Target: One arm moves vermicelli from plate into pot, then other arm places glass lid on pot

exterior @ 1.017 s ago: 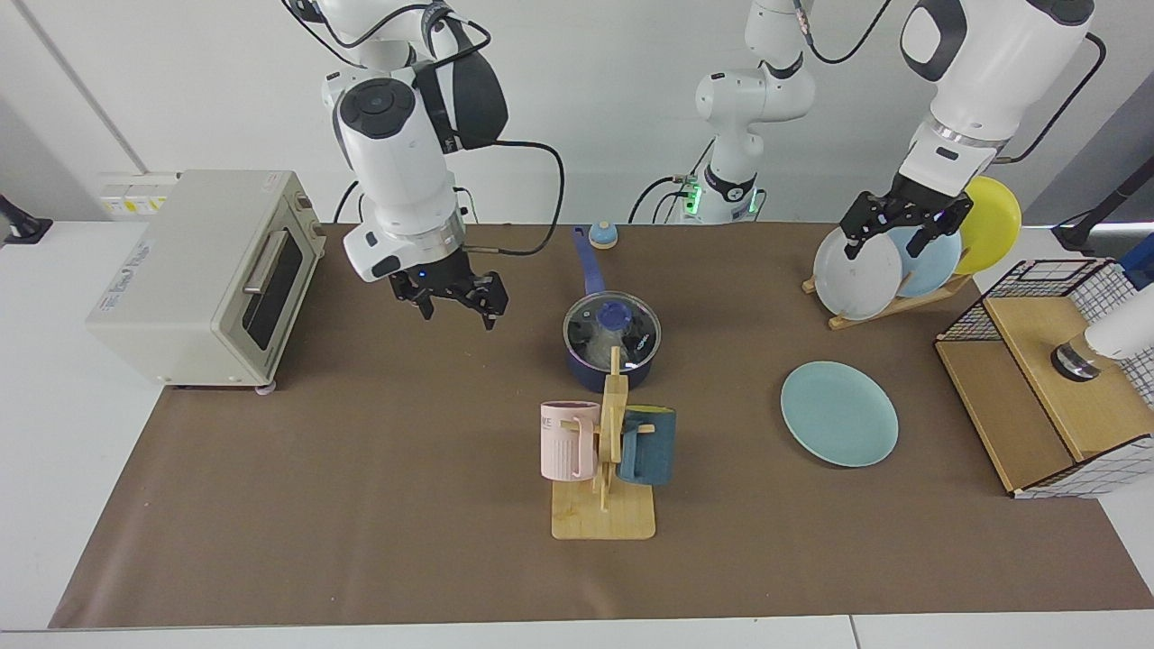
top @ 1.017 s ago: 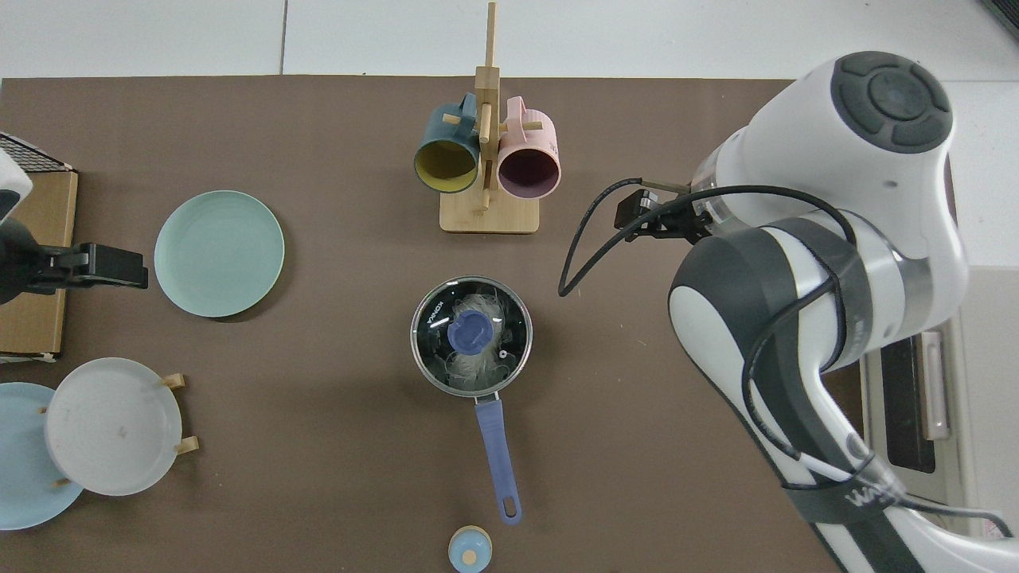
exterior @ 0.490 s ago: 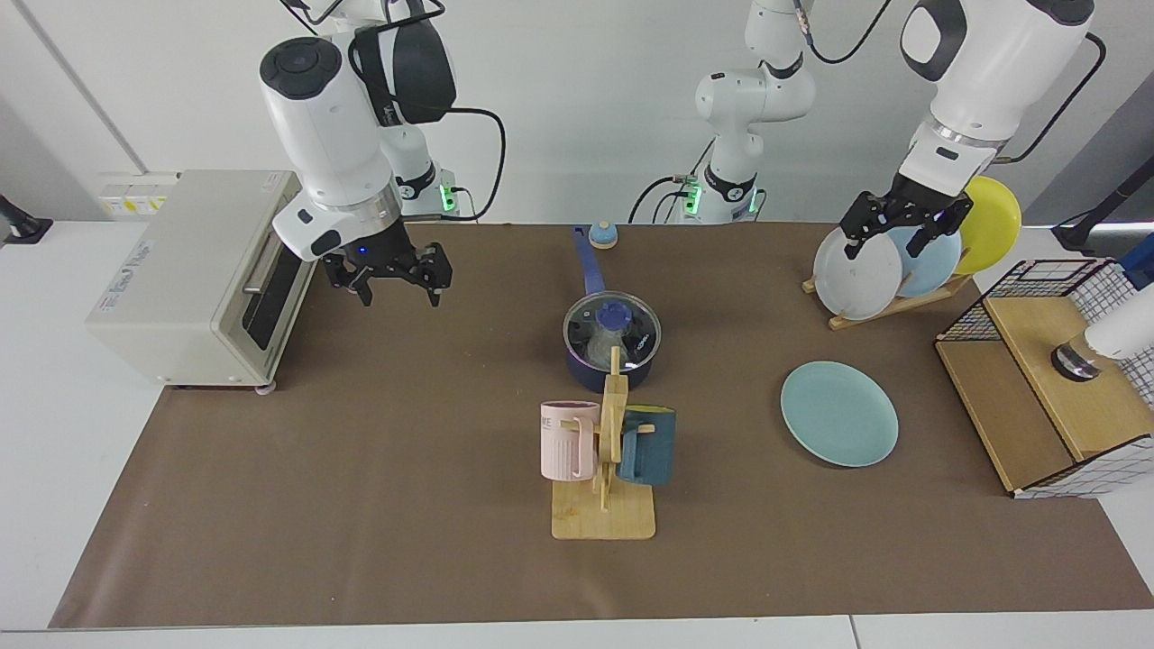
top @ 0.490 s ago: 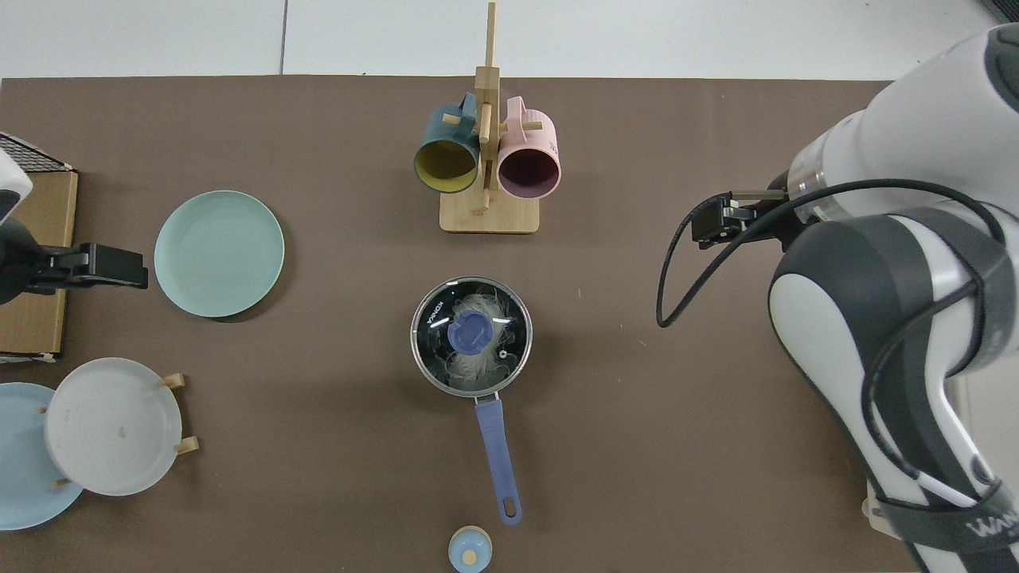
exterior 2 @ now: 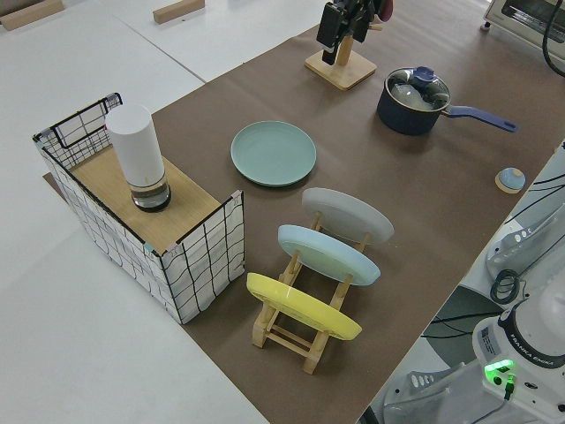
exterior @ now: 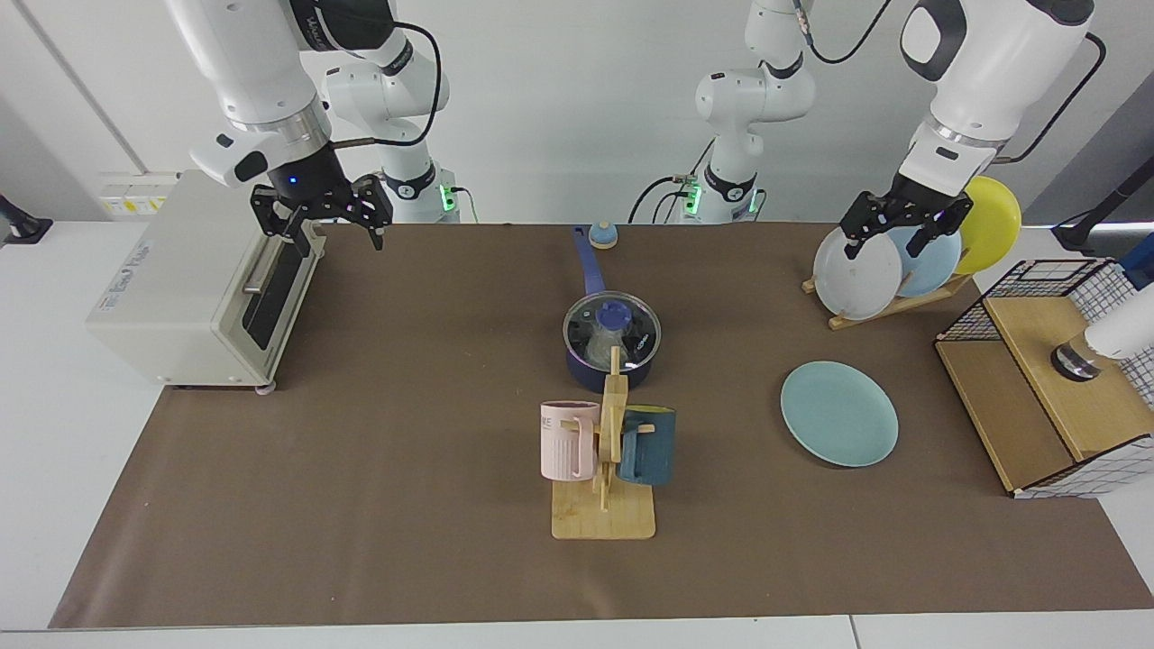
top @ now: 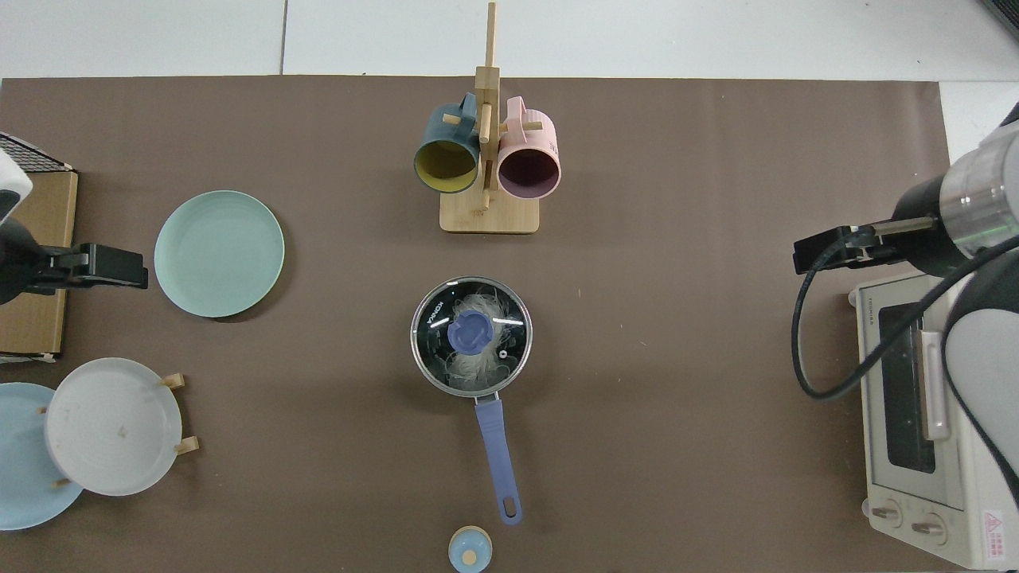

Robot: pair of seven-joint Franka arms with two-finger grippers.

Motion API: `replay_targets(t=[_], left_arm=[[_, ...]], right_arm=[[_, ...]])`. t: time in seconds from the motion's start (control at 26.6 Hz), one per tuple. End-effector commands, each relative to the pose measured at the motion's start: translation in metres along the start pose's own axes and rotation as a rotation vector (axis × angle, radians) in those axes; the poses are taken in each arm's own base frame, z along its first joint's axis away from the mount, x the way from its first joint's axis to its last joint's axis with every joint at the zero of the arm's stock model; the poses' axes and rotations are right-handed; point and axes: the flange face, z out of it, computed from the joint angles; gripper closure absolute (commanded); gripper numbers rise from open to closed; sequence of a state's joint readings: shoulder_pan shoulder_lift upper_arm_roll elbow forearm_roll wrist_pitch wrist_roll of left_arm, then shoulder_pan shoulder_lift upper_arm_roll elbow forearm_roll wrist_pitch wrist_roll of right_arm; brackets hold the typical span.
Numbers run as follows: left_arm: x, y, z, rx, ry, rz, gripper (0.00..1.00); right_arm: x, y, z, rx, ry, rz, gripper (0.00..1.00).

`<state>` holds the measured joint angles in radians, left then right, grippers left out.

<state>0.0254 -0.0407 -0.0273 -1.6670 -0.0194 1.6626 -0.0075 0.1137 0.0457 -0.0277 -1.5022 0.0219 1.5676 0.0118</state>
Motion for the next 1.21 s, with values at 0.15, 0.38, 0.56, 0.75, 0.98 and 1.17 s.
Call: replay_targets(t=[0.15,0.38,0.56,0.75,0.98,1.17], left_arm=[[-0.004,-0.001,-0.004,0.020,-0.006,0.010,0.00],[-0.004,-0.001,-0.004,0.020,-0.006,0.010,0.00],[-0.004,-0.001,-0.004,0.020,-0.006,0.010,0.00],[-0.004,-0.001,-0.004,0.020,-0.006,0.010,0.00],[-0.004,-0.001,-0.004,0.020,-0.006,0.010,0.00],[-0.004,-0.001,-0.004,0.020,-0.006,0.010,0.00]], right_arm=[[-0.025,0.035,-0.024,-0.015,0.028,-0.067,0.00],[-0.029,0.047,-0.023,-0.013,0.021,-0.083,0.00],[-0.031,0.049,-0.023,-0.013,0.030,-0.075,0.00],[-0.032,0.048,-0.024,-0.004,0.020,-0.072,0.00],[-0.034,0.044,-0.021,0.011,0.000,-0.034,0.00],[-0.034,0.046,-0.022,0.009,0.001,0.061,0.00]])
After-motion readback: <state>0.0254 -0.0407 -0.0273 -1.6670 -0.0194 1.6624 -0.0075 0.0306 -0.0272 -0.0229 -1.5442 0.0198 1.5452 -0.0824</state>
